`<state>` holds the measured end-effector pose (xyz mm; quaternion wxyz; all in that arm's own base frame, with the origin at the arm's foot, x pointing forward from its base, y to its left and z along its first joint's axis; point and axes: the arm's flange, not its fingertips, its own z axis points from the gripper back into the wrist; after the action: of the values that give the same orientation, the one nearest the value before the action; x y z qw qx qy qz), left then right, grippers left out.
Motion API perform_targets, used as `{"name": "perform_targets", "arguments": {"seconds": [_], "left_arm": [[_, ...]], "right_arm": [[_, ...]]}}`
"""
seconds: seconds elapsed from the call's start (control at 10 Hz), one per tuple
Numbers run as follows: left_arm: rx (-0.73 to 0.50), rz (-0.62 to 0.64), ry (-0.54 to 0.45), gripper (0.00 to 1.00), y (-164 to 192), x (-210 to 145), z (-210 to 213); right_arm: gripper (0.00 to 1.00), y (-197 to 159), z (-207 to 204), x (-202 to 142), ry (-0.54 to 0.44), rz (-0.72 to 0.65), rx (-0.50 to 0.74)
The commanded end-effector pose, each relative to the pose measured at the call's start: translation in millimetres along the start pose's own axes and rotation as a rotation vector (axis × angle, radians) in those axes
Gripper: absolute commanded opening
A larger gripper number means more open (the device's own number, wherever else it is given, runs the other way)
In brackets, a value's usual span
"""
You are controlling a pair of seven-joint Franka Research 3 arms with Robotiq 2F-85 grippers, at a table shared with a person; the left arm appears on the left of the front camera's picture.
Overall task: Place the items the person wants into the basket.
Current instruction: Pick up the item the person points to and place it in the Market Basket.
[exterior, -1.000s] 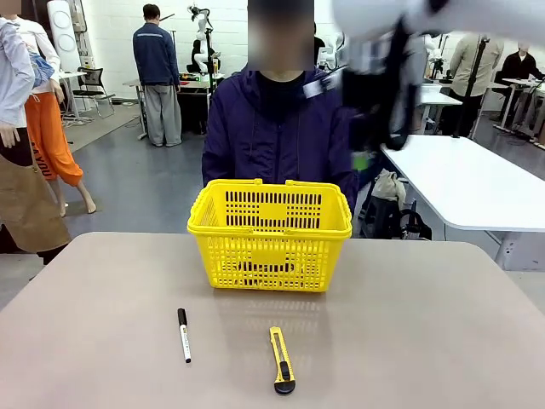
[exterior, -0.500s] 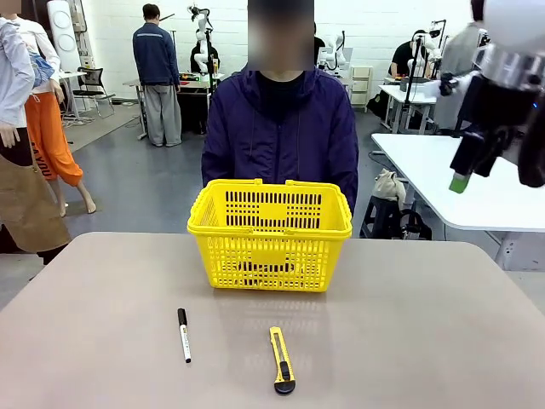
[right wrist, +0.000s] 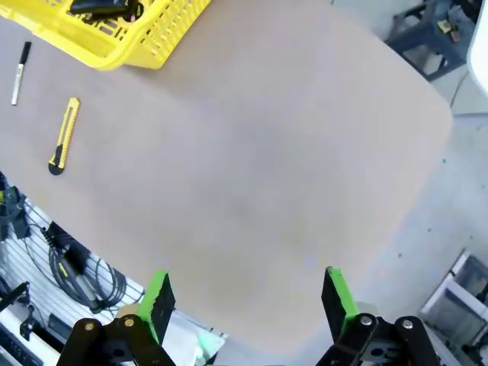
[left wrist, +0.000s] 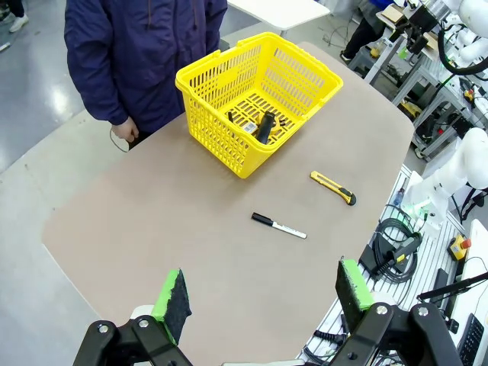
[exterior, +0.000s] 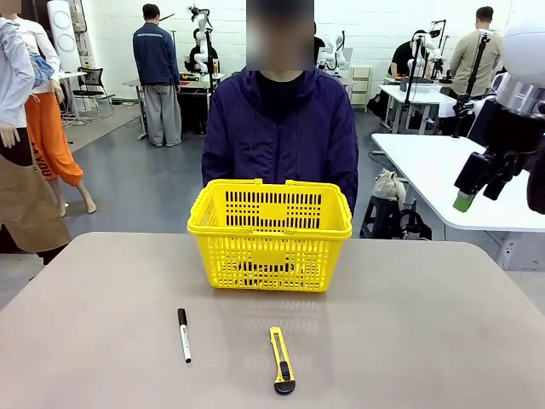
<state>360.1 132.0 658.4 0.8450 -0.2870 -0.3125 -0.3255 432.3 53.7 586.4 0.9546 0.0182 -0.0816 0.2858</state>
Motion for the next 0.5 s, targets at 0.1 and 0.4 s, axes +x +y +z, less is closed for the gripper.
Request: {"name": "perform_targets", "arguments": {"seconds": [0.1, 0.4], "left_arm": [[-0.013, -0.013, -0.014, 1.0, -0.5, -0.7, 0.5], [-0.013, -0.013, -0.014, 1.0, -0.5, -0.7, 0.5]], "right_arm": [[1.0, 1.9, 2.6, -0.9, 0.0, 0.03, -0.007], [1.0, 1.9, 2.6, -0.9, 0.0, 0.03, -0.007]]}}
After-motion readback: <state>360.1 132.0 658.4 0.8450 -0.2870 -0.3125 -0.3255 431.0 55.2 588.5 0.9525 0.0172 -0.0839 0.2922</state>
